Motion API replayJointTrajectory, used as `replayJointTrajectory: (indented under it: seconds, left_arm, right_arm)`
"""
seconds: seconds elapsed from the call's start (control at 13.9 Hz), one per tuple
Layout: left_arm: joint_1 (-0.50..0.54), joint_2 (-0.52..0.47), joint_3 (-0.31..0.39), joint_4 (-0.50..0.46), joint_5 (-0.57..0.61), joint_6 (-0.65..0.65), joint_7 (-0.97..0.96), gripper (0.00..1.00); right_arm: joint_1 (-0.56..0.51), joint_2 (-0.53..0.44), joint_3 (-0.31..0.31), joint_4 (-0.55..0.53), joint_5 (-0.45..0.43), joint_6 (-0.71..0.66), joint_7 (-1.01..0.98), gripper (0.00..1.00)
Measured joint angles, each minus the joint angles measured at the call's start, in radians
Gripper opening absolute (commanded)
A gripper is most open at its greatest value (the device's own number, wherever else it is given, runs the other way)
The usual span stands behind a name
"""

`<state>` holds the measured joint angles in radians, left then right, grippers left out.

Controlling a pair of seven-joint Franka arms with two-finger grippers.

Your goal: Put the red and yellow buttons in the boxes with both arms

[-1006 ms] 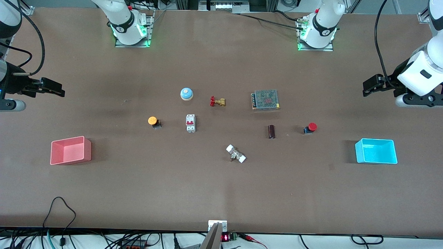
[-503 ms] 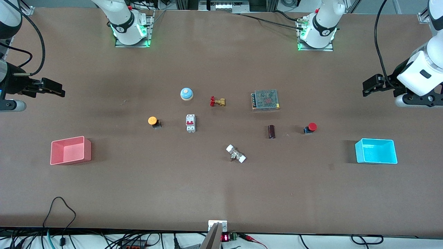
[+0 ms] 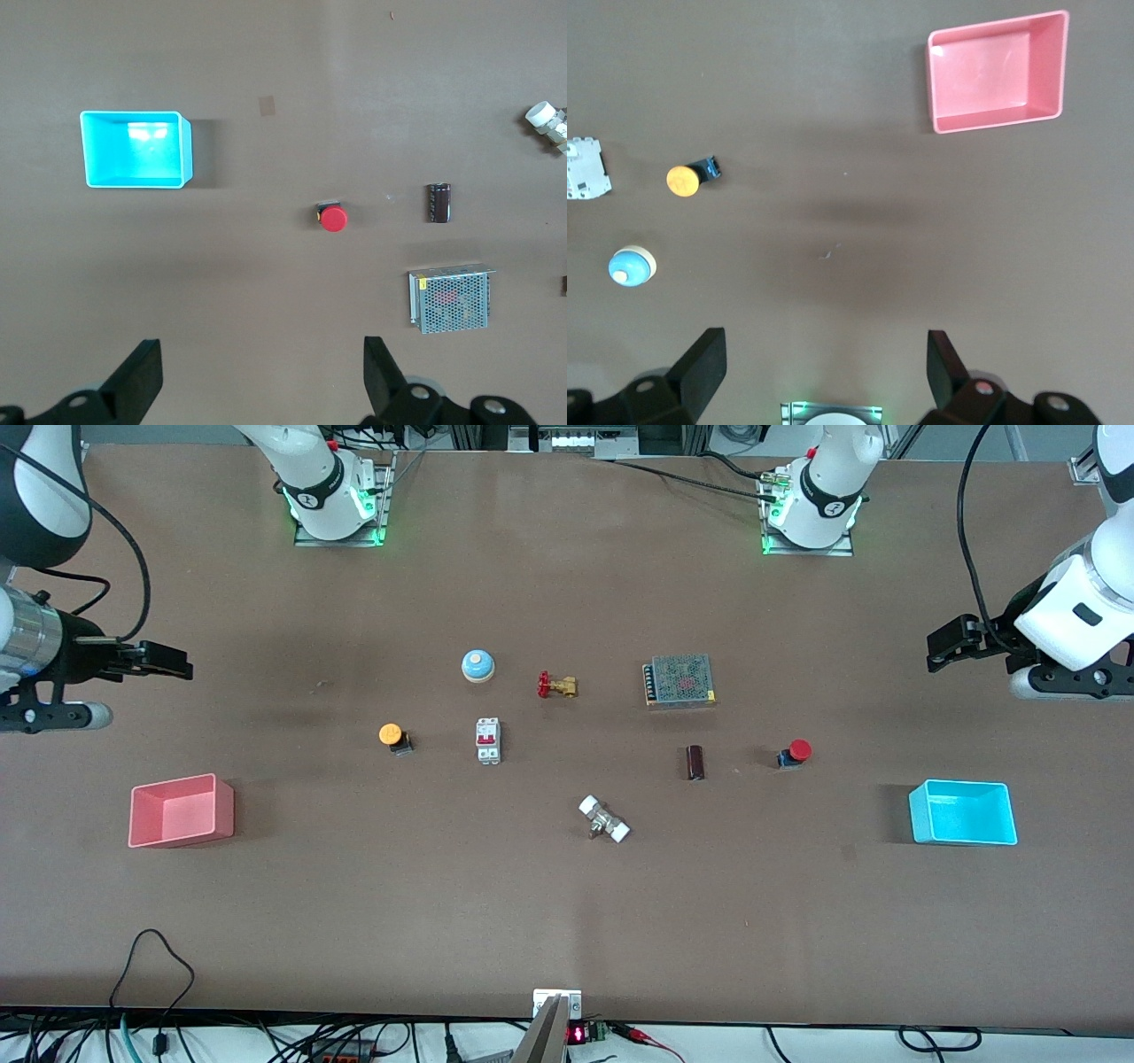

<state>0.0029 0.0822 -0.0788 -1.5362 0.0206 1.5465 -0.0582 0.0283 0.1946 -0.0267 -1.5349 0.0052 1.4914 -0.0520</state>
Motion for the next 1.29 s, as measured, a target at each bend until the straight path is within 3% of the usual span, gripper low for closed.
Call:
replayJointTrajectory:
  seconds: [0.22,0.65,1.01,1.29]
  left_arm:
    - [-0.008,0.019,0.000,-0.001,-0.020,-0.002,0.000,1.00]
    - [-0.009,0.191,0.000,0.024,-0.030,0.021,0.000,1.00]
    - [-0.040,0.356,-0.001,-0.030,-0.028,0.236,-0.079,1.00]
    - [-0.110,0.380,-0.002,-0.231,-0.025,0.510,-0.183,1.00]
  right_arm:
    - [0.021,-0.040,0.001,-0.101,0.000,0.076,0.000,1.00]
    - [0.084,-0.220,0.004,-0.499,0.001,0.432,0.029,1.00]
    - [0.250,-0.158,0.011,-0.646,0.002,0.756,0.165,1.00]
    - [0.287,-0.056,0.011,-0.655,0.002,0.918,0.203,1.00]
